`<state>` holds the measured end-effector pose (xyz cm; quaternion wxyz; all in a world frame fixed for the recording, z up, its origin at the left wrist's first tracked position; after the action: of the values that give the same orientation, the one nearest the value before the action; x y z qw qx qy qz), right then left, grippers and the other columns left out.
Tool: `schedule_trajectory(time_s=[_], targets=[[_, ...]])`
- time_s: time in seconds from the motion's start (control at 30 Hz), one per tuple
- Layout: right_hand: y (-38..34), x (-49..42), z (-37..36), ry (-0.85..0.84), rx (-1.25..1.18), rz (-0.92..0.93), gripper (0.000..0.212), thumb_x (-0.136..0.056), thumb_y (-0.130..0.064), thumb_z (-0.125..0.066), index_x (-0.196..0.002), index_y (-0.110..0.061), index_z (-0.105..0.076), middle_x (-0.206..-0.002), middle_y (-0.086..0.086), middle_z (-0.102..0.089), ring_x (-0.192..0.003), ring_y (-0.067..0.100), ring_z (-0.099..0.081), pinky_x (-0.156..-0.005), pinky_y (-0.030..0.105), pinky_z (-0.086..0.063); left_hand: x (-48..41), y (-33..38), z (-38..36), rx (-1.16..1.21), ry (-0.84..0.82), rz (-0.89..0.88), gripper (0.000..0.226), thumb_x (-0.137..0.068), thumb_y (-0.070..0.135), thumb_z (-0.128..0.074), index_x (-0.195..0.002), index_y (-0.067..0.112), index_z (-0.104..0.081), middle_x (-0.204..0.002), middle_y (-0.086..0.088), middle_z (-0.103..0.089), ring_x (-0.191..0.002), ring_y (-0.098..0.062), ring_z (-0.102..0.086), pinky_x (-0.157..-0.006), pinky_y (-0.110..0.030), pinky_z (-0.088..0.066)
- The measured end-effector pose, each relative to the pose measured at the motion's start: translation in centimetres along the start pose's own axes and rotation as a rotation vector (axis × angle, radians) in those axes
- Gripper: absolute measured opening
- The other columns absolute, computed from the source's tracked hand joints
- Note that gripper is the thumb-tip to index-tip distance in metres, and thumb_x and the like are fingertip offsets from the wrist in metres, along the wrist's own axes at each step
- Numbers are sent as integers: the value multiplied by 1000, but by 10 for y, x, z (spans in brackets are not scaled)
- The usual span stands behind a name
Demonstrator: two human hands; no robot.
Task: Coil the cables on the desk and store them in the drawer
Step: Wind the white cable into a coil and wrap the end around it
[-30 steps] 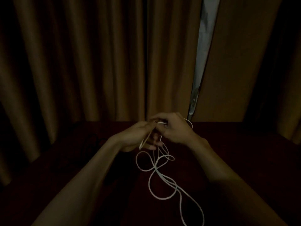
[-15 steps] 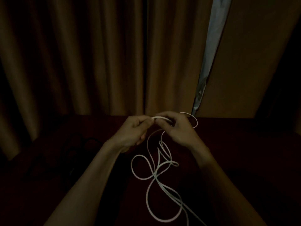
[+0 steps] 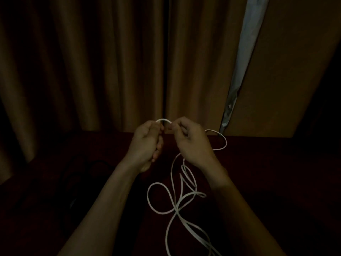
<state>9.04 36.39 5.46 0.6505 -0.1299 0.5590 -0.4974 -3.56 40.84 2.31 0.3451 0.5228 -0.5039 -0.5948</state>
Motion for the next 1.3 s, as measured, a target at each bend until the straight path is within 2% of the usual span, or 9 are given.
schedule_trajectory(time_s=[0.2, 0.33, 0.53, 0.63, 0.73, 0.87, 1.07, 1.2, 1.3], targets=[[-12, 9, -13, 41, 148, 43, 21, -101, -29, -51, -83, -21, -59, -70, -6, -65, -68, 14, -65, -66, 47, -53, 4, 14, -3, 75, 45, -16, 32, -109, 30, -38, -88, 17, -58, -54, 5, -50, -41, -6, -43, -36, -19, -32], [-22, 12, -13, 67, 233, 108, 14, -100, -24, -51, -91, -28, -62, -73, -9, -66, -66, 11, -64, -61, 36, -50, 9, 27, -7, -17, 25, -194, 23, -107, 25, -48, -95, 14, -63, -78, 10, -65, -77, -3, -62, -69, -21, -50], [-22, 10, -13, 63, 265, 144, 19, -100, -22, -51, -104, -23, -69, -80, -5, -70, -70, 10, -65, -62, 35, -51, 9, 21, -9, 91, 43, -137, 23, -105, 19, -52, -90, 9, -67, -71, 6, -70, -69, -3, -67, -61, -17, -52], [-20, 8, -14, 46, 248, 159, 16, -99, -19, -55, -99, -17, -71, -82, -3, -65, -73, 8, -60, -63, 22, -46, 8, 21, -8, 119, 59, -131, 22, -106, 21, -50, -91, 12, -63, -74, 0, -66, -68, -5, -63, -57, -19, -49], [-15, 9, -23, -81, 199, 113, 16, -99, -17, -60, -108, -15, -73, -91, -3, -70, -81, 2, -63, -71, 10, -45, 4, 16, 6, 152, 176, -113, 26, -108, 29, -44, -108, 11, -63, -96, -18, -69, -89, -12, -67, -75, -33, -56], [-4, 15, -32, -267, 190, 32, 15, -100, -20, -59, -111, -18, -70, -87, -8, -74, -84, 2, -69, -77, 24, -54, -2, 10, 26, 197, 240, -58, 29, -110, 39, -35, -93, 24, -53, -72, 2, -60, -57, -9, -53, -48, -26, -40], [-13, 22, -36, -393, 276, 131, 18, -101, -20, -60, -110, -20, -76, -95, -15, -74, -87, -8, -64, -76, 8, -43, -6, 7, 38, 249, 256, -39, 31, -112, 33, -31, -88, 18, -45, -55, 2, -57, -50, -13, -53, -53, -28, -43], [-19, 25, -42, -439, 292, 165, 19, -101, -25, -59, -110, -22, -76, -105, -9, -76, -101, 0, -68, -89, 32, -53, -6, 5, 26, 421, 179, 45, 29, -112, 34, -31, -89, 18, -40, -54, 4, -45, -45, -10, -44, -46, -25, -44], [-19, 28, -47, -516, 245, 133, 16, -100, -29, -63, -110, -25, -74, -92, -4, -75, -89, 4, -70, -84, 33, -53, -8, 2, 24, 458, 146, 77, 32, -111, 35, -31, -83, 22, -37, -57, 7, -34, -43, -6, -28, -38, -20, -30]])
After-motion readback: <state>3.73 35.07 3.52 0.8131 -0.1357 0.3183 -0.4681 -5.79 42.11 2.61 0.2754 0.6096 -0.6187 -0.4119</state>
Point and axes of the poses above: each hand's wrist, its own x-axis away from the middle knuckle, its own z-axis out of the back of the hand, y = z × x, the point moved 9 cm from there along -x, towards the middle knuckle
